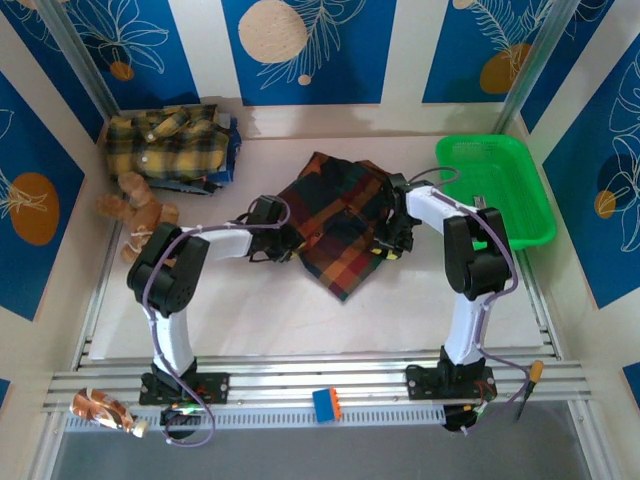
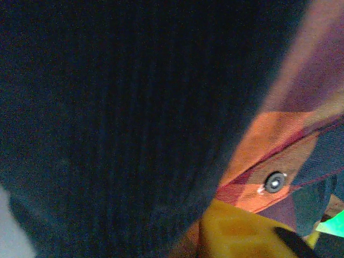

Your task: Fold and stack the long sleeve shirts

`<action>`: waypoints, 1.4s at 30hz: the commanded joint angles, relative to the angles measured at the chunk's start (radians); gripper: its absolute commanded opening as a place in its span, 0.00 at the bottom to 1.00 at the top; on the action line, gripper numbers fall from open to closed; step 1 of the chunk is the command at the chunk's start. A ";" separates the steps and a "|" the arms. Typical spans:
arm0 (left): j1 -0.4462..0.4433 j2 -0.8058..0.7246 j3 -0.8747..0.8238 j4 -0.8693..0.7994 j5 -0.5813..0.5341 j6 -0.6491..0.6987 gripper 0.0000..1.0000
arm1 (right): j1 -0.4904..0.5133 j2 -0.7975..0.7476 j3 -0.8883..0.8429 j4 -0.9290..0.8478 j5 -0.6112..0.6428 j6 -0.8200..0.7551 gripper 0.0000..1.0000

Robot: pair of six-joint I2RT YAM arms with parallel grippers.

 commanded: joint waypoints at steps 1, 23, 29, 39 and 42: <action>-0.023 -0.002 0.071 0.030 -0.009 0.147 0.19 | 0.025 -0.128 -0.001 -0.056 -0.050 -0.011 0.33; 0.162 -0.471 -0.154 -0.502 -0.031 0.617 0.16 | 0.324 0.297 0.532 -0.182 -0.205 -0.047 0.22; 0.299 -0.550 -0.189 -0.630 0.039 0.764 0.16 | 0.356 0.350 0.496 -0.131 -0.232 -0.056 0.22; 0.463 -0.573 -0.191 -0.732 0.096 0.900 0.15 | 0.445 0.337 0.508 -0.159 -0.324 -0.058 0.22; 0.467 -0.563 -0.218 -0.715 0.116 0.905 0.16 | 0.379 0.318 0.549 -0.163 -0.286 -0.050 0.23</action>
